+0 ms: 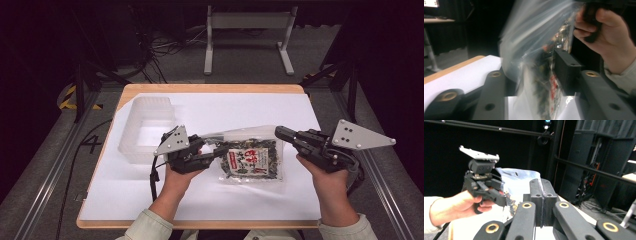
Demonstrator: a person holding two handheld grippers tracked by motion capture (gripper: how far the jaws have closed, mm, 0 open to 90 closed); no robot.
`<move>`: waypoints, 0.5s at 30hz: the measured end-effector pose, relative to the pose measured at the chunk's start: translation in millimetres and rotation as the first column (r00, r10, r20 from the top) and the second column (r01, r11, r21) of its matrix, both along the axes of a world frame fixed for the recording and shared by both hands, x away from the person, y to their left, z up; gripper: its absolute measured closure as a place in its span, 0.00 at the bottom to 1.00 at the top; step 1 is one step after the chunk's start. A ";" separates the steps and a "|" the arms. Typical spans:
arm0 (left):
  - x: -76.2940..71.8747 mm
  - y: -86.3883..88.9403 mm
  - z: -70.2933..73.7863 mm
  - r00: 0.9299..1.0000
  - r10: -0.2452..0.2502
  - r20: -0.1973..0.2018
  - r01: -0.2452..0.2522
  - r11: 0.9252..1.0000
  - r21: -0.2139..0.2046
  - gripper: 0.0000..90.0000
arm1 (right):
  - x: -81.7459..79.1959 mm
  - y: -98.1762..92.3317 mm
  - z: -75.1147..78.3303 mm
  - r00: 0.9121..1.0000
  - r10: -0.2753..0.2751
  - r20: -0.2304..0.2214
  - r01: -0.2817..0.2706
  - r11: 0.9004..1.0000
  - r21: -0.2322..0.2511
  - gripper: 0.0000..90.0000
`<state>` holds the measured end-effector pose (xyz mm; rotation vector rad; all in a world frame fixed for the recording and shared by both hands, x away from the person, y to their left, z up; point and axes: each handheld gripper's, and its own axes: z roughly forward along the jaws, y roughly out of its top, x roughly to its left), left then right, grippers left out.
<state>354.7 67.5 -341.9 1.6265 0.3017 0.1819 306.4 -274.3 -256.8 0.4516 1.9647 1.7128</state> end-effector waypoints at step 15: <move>-12.2 1.5 16.9 0.997 -0.031 0.073 0.029 0.999 0.027 0.80 | 1.3 -2.9 -2.0 0.999 -0.038 0.035 0.038 0.999 -0.007 0.98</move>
